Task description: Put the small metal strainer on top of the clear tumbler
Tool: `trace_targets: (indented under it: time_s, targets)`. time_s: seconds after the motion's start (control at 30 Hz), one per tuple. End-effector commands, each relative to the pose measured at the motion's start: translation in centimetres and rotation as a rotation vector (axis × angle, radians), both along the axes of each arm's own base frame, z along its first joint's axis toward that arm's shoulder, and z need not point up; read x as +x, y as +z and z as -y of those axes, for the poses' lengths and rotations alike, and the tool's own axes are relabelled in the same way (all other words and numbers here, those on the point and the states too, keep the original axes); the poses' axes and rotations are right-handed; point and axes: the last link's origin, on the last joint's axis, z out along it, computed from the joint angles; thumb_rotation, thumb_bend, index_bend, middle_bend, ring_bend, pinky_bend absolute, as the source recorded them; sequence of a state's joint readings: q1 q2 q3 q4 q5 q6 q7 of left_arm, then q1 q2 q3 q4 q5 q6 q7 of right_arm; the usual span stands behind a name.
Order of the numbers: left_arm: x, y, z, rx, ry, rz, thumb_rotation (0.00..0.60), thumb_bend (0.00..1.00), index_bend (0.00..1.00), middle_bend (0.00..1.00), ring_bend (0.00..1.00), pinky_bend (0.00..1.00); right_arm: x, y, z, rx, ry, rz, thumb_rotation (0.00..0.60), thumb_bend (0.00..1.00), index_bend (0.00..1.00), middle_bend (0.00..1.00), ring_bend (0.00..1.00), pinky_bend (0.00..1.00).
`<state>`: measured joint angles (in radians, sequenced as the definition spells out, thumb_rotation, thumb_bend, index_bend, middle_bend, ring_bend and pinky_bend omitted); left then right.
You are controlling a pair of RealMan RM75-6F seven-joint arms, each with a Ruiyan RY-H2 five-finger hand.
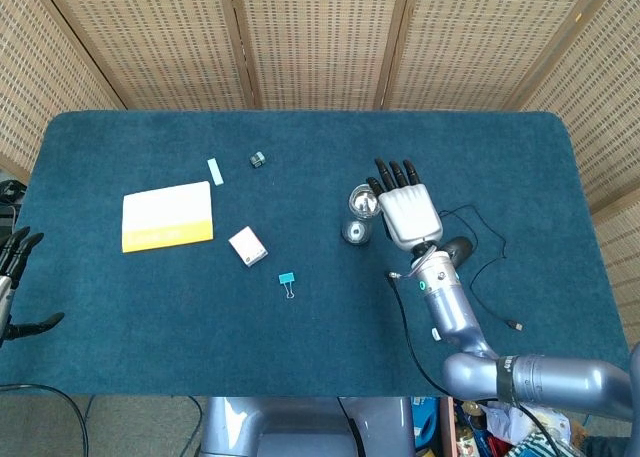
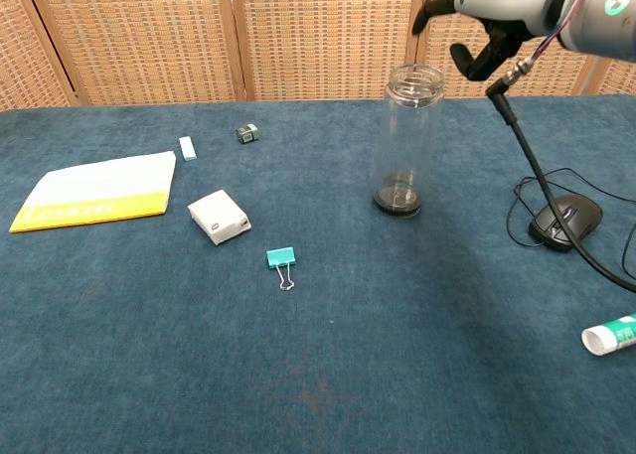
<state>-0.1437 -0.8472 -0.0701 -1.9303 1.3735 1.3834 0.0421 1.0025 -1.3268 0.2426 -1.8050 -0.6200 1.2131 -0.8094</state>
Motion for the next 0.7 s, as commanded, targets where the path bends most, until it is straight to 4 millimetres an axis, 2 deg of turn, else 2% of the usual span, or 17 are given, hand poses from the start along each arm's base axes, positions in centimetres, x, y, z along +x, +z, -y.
trace_targets:
  time_s: [0.03, 0.07, 0.13, 0.2, 0.3, 0.43, 0.7]
  targets:
    - [0.0, 0.1, 0.0, 0.001, -0.001, 0.001, 0.6, 0.08, 0.0, 0.0, 0.0, 0.0, 0.4, 1.4, -0.5, -0.023, 0.034, 0.035, 0.6, 0.69, 0.05, 0.0, 0.0, 0.0]
    - [0.0, 0.1, 0.1, 0.002, -0.001, 0.002, 0.6, 0.08, 0.0, 0.0, 0.0, 0.0, 0.5, 2.1, -0.9, -0.038, 0.058, 0.052, 0.6, 0.57, 0.02, 0.0, 0.0, 0.0]
    - [-0.1, 0.1, 0.1, 0.002, -0.001, 0.004, 0.6, 0.08, 0.0, 0.0, 0.0, 0.0, 0.3, 3.3, -1.7, -0.057, 0.087, 0.083, 0.6, 0.18, 0.0, 0.0, 0.0, 0.0]
    - [-0.1, 0.1, 0.2, 0.002, -0.005, 0.004, 0.6, 0.08, 0.0, 0.0, 0.0, 0.0, -0.6, 5.0, -3.1, -0.086, 0.115, 0.114, 0.6, 0.03, 0.0, 0.0, 0.0, 0.0]
    - [0.0, 0.0, 0.3, 0.005, -0.018, 0.004, 0.6, 0.08, 0.0, 0.0, 0.0, 0.0, -2.5, 6.7, -5.1, -0.118, 0.143, 0.142, 0.6, 0.0, 0.0, 0.0, 0.0, 0.0]
    - [-0.1, -0.4, 0.6, 0.028, -0.054, -0.003, 0.6, 0.08, 0.0, 0.0, 0.0, 0.0, -7.0, 8.3, -8.5, -0.145, 0.151, 0.187, 0.6, 0.0, 0.0, 0.0, 0.0, 0.0]
    - [-1.3, -2.2, 1.6, 0.028, -0.049, -0.034, 0.6, 0.08, 0.0, 0.0, 0.0, 0.0, -14.2, 8.4, -14.2, -0.17, 0.139, 0.186, 0.6, 0.0, 0.0, 0.0, 0.0, 0.0]
